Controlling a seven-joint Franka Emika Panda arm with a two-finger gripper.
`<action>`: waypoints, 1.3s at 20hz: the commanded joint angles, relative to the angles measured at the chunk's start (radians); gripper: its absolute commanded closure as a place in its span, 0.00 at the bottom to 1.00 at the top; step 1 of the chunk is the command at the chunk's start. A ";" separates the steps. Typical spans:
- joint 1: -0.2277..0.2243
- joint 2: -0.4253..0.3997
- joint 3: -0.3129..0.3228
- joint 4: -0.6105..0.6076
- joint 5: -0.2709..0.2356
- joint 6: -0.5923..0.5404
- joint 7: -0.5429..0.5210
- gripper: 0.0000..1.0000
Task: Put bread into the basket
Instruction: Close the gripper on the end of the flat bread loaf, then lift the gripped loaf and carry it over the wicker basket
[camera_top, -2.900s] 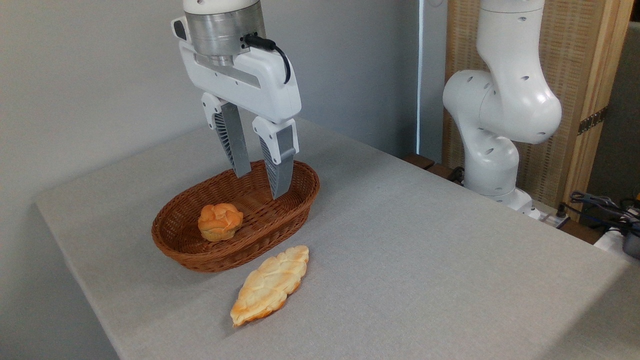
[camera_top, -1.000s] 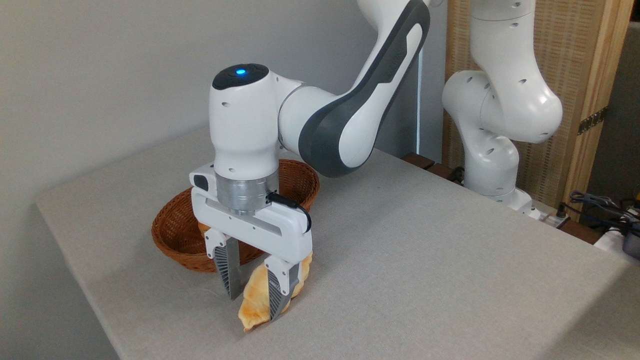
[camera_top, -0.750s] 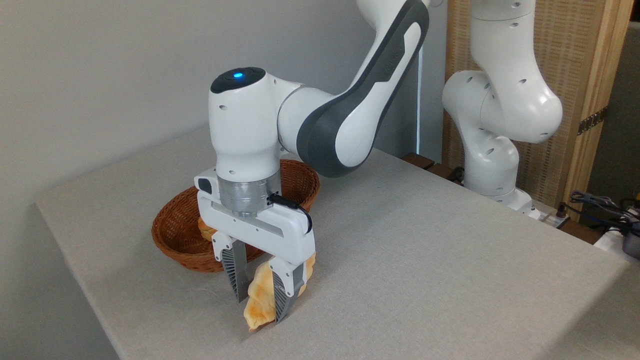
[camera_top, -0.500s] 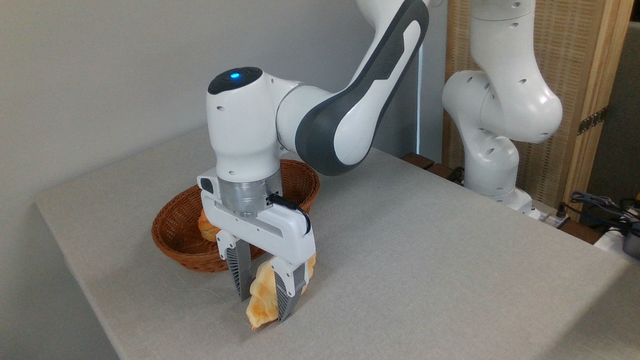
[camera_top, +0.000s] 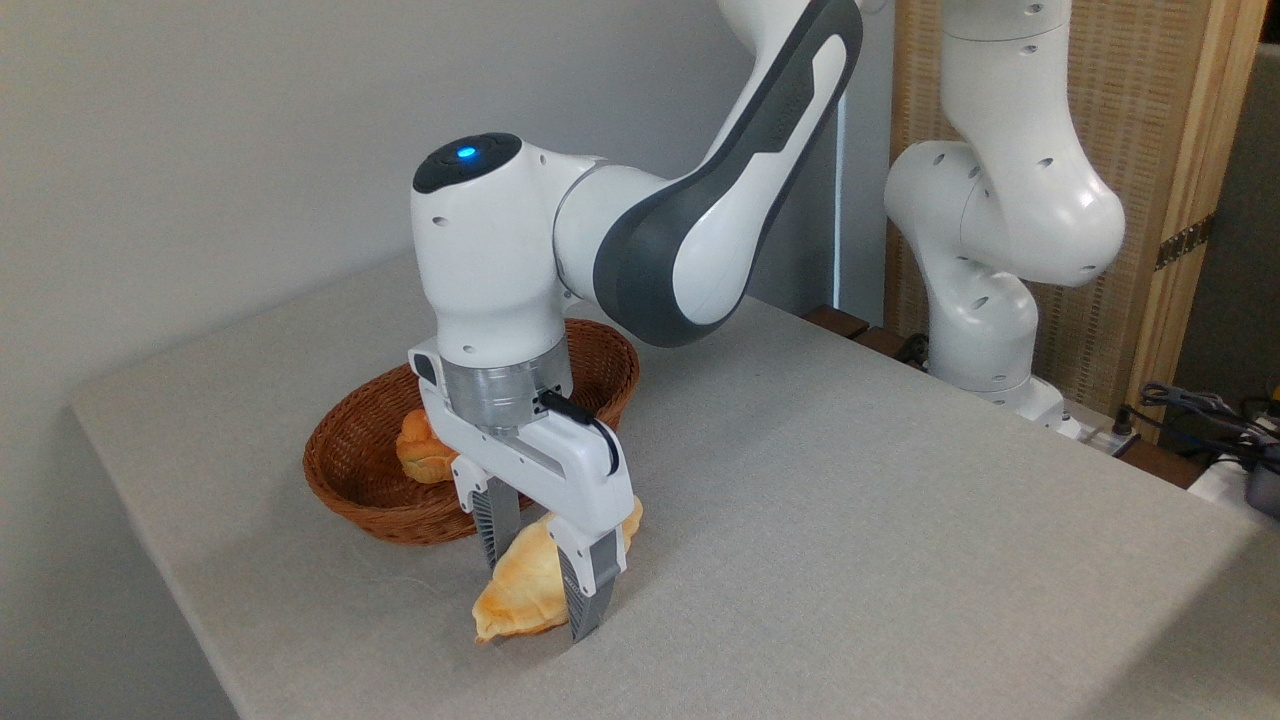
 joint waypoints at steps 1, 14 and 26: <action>0.002 -0.014 0.021 -0.026 0.009 -0.071 0.056 0.11; 0.002 -0.014 0.031 0.016 -0.043 -0.080 0.088 0.79; -0.001 -0.015 0.091 0.301 -0.138 -0.457 0.186 0.79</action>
